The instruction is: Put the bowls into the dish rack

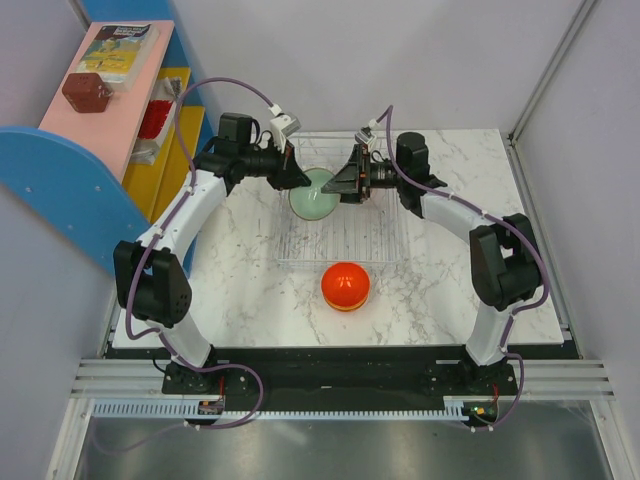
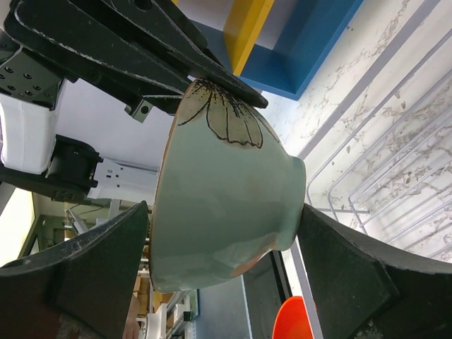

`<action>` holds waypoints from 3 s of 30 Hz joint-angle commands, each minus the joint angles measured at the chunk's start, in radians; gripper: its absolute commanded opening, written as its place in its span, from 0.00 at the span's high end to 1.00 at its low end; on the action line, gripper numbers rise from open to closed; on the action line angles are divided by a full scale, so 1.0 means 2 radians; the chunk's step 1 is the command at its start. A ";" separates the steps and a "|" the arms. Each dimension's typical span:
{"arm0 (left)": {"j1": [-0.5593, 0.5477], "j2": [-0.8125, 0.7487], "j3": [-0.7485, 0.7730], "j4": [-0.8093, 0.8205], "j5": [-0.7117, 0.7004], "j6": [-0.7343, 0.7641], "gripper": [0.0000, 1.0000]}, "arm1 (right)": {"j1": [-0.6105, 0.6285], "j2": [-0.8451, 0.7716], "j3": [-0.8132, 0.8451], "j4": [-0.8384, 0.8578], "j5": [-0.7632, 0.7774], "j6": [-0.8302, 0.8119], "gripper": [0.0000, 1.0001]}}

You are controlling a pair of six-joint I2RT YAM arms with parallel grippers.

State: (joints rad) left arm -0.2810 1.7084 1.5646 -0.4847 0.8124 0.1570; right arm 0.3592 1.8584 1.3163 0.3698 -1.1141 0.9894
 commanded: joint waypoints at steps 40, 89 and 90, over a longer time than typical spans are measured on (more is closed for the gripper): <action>-0.004 0.013 -0.012 0.033 0.004 0.022 0.08 | 0.007 -0.020 -0.009 -0.057 0.022 -0.079 1.00; 0.094 0.007 -0.217 0.090 0.102 0.060 0.05 | 0.099 0.142 0.447 -0.459 0.660 -0.407 1.00; 0.086 0.007 -0.219 0.089 0.102 0.061 0.05 | 0.103 0.144 0.449 -0.459 0.673 -0.410 1.00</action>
State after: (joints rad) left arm -0.0696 1.7267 1.1419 -0.3332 0.9451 0.2184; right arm 0.5175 2.1468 2.1330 -0.6018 0.0723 0.2142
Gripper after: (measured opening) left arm 0.959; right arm 0.763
